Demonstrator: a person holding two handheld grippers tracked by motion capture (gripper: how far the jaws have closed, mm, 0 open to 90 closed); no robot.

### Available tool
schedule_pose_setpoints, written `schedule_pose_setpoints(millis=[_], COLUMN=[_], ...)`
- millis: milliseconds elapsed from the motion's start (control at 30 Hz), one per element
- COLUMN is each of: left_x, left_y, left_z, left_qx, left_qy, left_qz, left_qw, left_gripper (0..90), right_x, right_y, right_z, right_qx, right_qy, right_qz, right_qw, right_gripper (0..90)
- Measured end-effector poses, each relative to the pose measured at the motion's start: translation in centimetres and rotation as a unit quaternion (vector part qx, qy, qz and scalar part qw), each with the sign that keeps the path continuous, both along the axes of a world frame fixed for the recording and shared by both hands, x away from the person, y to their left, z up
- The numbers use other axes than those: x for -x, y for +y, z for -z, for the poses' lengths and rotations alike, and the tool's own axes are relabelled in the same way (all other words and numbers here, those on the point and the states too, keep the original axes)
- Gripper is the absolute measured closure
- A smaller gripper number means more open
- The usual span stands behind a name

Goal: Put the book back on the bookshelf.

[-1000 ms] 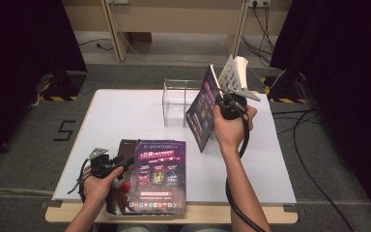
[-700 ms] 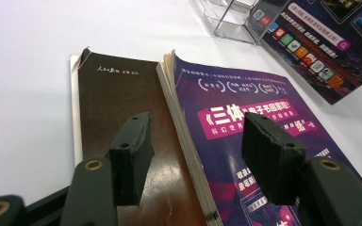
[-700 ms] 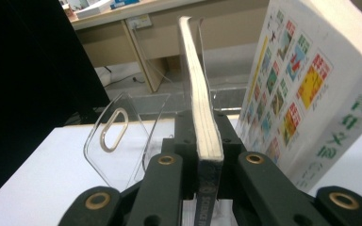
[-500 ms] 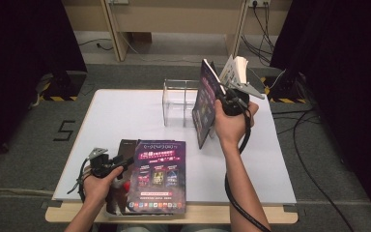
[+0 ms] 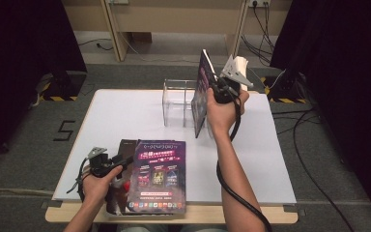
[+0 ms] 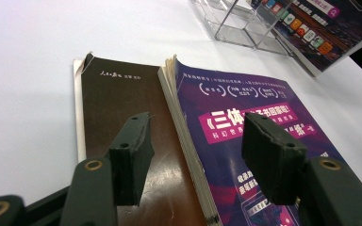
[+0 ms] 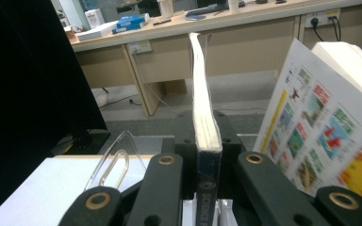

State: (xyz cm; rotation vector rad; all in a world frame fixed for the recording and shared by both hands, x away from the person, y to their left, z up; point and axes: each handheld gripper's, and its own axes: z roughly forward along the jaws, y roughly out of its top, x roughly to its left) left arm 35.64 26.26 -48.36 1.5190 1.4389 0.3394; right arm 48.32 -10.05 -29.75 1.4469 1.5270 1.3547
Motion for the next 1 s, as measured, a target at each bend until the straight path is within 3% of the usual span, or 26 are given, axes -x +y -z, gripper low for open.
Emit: schedule_pose_setpoints(millis=[300,500,633,933,1000], left_x=[0.0,0.0,-0.1,0.0,0.0], left_y=[0.1,0.1,0.1,0.0,0.0], left_z=[0.1,0.1,0.2,0.2,0.2], left_qx=[0.001,0.0,0.0,-0.001,-0.001], left_qy=[0.002,0.001,0.003,0.003,0.003], left_qz=[0.0,0.001,-0.001,0.001,0.001], left_qw=[1.0,1.0,1.0,1.0,1.0], left_gripper=[42.7,42.7,42.7,42.7,42.7], right_x=[-1.2,-1.8,-1.9,-1.5,-1.3], right_y=[1.2,1.8,1.8,1.3,1.3], right_z=[-0.1,0.8,1.1,2.0,2.2], right_qx=[0.002,0.008,0.018,0.006,0.017], right_qy=[-0.005,-0.004,-0.007,-0.015,-0.011], right_qz=[0.002,0.0,0.001,0.014,0.015], right_qw=[1.0,1.0,0.9998,0.9998,0.9997], right_gripper=[84.3,84.2,84.2,84.1,83.9])
